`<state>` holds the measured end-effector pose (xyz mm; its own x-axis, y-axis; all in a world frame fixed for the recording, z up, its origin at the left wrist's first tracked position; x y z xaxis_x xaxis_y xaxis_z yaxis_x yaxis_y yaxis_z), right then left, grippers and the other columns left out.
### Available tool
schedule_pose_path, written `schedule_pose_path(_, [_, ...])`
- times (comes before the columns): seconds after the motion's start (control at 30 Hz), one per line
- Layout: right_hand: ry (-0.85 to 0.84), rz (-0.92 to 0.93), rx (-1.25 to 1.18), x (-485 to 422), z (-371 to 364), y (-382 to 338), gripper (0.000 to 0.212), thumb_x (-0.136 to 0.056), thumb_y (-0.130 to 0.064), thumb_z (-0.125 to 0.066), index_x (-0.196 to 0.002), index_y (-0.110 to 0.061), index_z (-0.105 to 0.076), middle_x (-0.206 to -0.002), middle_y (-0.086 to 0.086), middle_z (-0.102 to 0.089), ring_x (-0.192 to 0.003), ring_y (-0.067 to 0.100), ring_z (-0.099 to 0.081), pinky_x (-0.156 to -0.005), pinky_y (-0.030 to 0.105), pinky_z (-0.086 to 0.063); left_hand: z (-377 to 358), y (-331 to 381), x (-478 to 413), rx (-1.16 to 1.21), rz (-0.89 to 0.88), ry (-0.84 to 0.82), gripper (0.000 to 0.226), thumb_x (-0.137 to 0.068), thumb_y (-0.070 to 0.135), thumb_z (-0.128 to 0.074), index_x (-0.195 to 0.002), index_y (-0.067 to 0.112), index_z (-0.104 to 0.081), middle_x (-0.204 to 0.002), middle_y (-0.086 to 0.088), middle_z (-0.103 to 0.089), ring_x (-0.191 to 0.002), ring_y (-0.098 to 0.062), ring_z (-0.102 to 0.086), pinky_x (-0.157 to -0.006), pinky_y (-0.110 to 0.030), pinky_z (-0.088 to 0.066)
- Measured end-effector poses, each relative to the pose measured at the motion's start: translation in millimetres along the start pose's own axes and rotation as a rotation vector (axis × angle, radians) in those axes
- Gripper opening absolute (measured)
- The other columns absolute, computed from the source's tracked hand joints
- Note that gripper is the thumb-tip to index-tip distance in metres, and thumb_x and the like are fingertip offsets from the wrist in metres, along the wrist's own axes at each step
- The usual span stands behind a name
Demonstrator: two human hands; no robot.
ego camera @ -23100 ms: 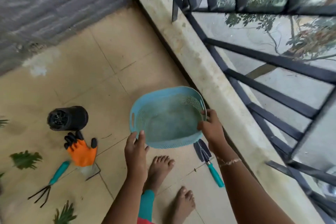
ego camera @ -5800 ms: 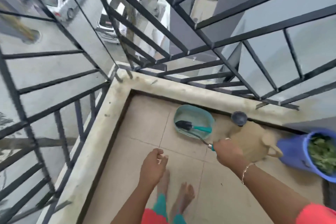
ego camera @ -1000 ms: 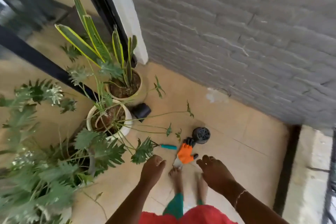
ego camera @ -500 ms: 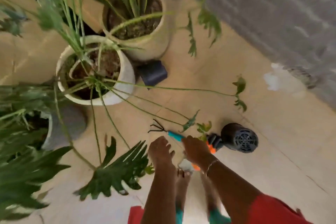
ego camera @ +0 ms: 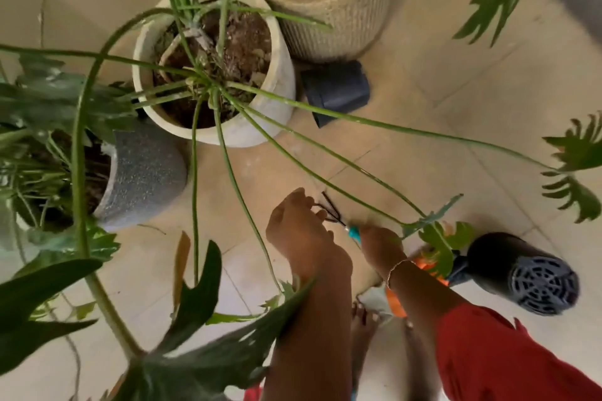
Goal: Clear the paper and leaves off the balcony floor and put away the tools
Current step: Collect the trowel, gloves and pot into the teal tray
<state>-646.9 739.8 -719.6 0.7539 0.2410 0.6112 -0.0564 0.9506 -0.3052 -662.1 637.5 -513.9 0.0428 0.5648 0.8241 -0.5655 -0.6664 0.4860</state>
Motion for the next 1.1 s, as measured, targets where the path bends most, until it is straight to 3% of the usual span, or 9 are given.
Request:
schedule_pose_path(0.17, [-0.014,-0.035,0.139,57.8,46.0,-2.8,0.039,-0.034,-0.018,-0.092,-0.054,-0.005,-0.061,-0.047,0.008,-0.058,-0.04,0.02,-0.06,-0.037,0.016,-0.041,16.8,-9.7,-1.1,-0.12,-0.148,0.026,0.024,-0.092,0.011,-0.052,-0.07,0.019,-0.055,-0.074,-0.001,-0.058,-0.072,-0.019,-0.055,-0.069,-0.031,-0.045])
schedule_pose_path(0.27, [-0.219,-0.14,0.163,120.2,64.6,14.1,0.025,-0.088,-0.02,-0.056,-0.106,-0.005,-0.059,-0.104,0.017,-0.065,-0.098,0.031,-0.063,-0.08,0.032,-0.051,44.9,-45.5,22.6,-0.612,-0.303,-0.242,0.013,-0.096,0.026,-0.049,-0.088,0.035,-0.055,-0.074,0.018,-0.049,-0.071,0.002,-0.052,-0.066,-0.024,-0.041])
schedule_pose_path(0.33, [-0.313,-0.155,0.181,174.3,91.6,16.8,0.034,-0.094,-0.023,-0.04,-0.122,-0.006,-0.049,-0.122,0.017,-0.058,-0.114,0.034,-0.055,-0.091,0.038,-0.046,68.8,-52.1,59.3,-0.942,-0.518,-0.371,0.015,-0.094,0.025,-0.054,-0.098,0.039,-0.054,-0.082,0.023,-0.048,-0.07,0.009,-0.05,-0.073,-0.02,-0.041])
schedule_pose_path(0.4, [-0.331,-0.112,0.229,227.1,135.9,8.9,0.031,-0.097,-0.023,-0.036,-0.123,-0.009,-0.047,-0.122,0.01,-0.058,-0.116,0.027,-0.055,-0.09,0.033,-0.045,90.3,-25.6,111.2,-0.987,-0.697,-0.438,0.018,-0.091,0.014,-0.054,-0.107,0.019,-0.062,-0.097,0.007,-0.061,-0.081,-0.006,-0.058,-0.076,-0.017,-0.042])
schedule_pose_path(0.47, [-0.322,-0.092,0.239,276.8,185.4,-1.9,0.031,-0.096,-0.025,-0.042,-0.122,-0.01,-0.049,-0.119,0.009,-0.06,-0.112,0.025,-0.058,-0.086,0.03,-0.046,115.0,7.0,169.4,-1.099,-0.764,-0.542,0.037,-0.087,0.029,-0.046,-0.111,0.007,-0.063,-0.109,-0.008,-0.063,-0.099,-0.023,-0.061,-0.087,-0.027,-0.044])
schedule_pose_path(0.53, [-0.216,-0.046,0.316,320.7,237.5,-11.0,0.04,-0.077,-0.031,-0.07,-0.107,-0.006,-0.059,-0.096,0.012,-0.068,-0.089,0.028,-0.067,-0.071,0.031,-0.052,148.1,22.6,208.1,-1.236,-0.753,-0.625,0.061,-0.082,0.049,-0.033,-0.112,0.003,-0.061,-0.11,-0.015,-0.062,-0.103,-0.029,-0.06,-0.089,-0.036,-0.047])
schedule_pose_path(0.6, [-0.225,-0.011,0.38,363.6,283.3,-21.2,0.051,-0.054,-0.035,-0.086,-0.09,-0.006,-0.066,-0.074,0.012,-0.068,-0.068,0.025,-0.069,-0.056,0.031,-0.054,190.3,36.2,233.1,-1.339,-0.669,-0.602,0.047,-0.089,0.042,-0.044,-0.115,0.006,-0.06,-0.113,-0.014,-0.062,-0.104,-0.027,-0.06,-0.087,-0.031,-0.047])
schedule_pose_path(0.73, [-0.17,0.115,0.51,420.6,349.4,-64.4,0.05,-0.091,-0.031,-0.051,-0.135,-0.01,-0.038,-0.126,0.01,-0.056,-0.117,0.027,-0.054,-0.093,0.032,-0.043,259.7,81.1,276.2,-1.155,-0.656,-0.496,0.022,-0.092,0.012,-0.052,-0.112,0.007,-0.061,-0.109,-0.011,-0.066,-0.097,-0.025,-0.063,-0.073,-0.02,-0.036])
schedule_pose_path(1.1, [-0.128,0.585,0.827,482.0,352.2,-286.4,0.037,-0.094,-0.028,-0.045,-0.127,-0.013,-0.04,-0.121,0.007,-0.057,-0.112,0.024,-0.056,-0.089,0.034,-0.044,446.2,111.5,280.6,-0.669,-0.56,-0.29,0.045,-0.095,0.027,-0.051,-0.138,0.017,-0.041,-0.105,-0.007,-0.062,-0.105,-0.022,-0.058,-0.085,-0.023,-0.042])
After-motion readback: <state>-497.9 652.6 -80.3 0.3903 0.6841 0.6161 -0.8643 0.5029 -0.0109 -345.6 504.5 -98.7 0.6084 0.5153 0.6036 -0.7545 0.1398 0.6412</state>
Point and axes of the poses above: each hand's wrist, its own x-axis away from the middle knuckle, its own z-axis out of the back of the hand, y = z × x, the point moved 6 cm from there along -x, towards the middle knuckle
